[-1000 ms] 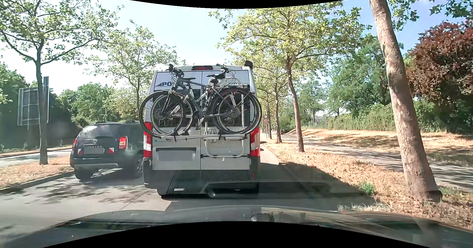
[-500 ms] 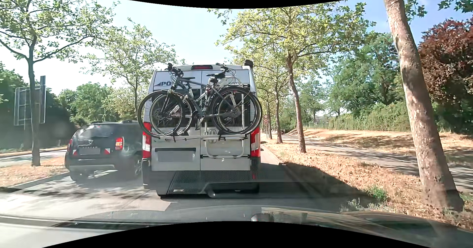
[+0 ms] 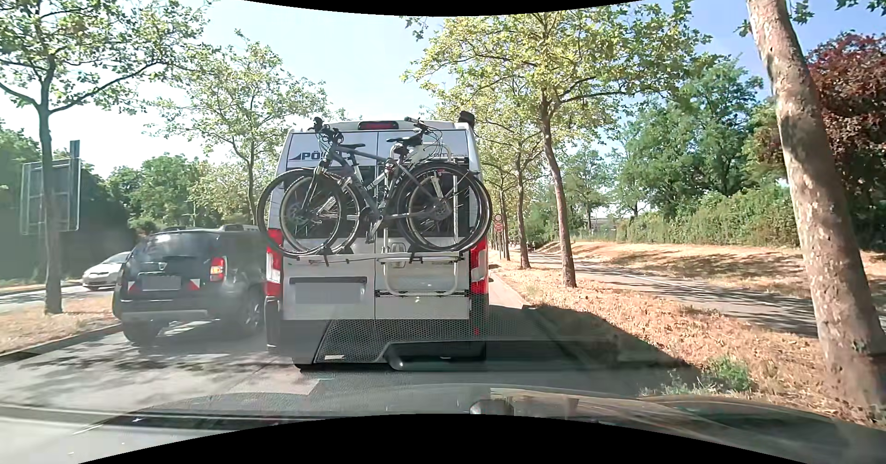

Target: Follow the waypoints while adhering to traffic rules and regulations

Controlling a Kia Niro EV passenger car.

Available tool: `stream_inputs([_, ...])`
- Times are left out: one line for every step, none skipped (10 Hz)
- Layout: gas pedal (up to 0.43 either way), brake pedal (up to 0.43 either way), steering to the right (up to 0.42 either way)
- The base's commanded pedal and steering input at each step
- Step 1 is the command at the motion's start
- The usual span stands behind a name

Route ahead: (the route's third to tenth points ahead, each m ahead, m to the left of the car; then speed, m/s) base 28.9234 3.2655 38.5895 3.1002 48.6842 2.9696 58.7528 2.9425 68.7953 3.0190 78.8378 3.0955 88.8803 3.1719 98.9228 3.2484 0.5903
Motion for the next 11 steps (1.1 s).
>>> stream_inputs([0.0,0.116,0.003])
stream_inputs([0.0,0.116,0.003])
stream_inputs([0.0,0.122,0.003])
stream_inputs([0.0,0.122,0.003])
stream_inputs([0.0,0.122,0.003])
stream_inputs([0.0,0.122,0.003])
stream_inputs([0.0,0.128,0.003])
stream_inputs([0.0,0.128,0.003])
stream_inputs([0.0,0.122,0.003])
stream_inputs([0.0,0.122,0.003])
stream_inputs([0.0,0.116,0.003])
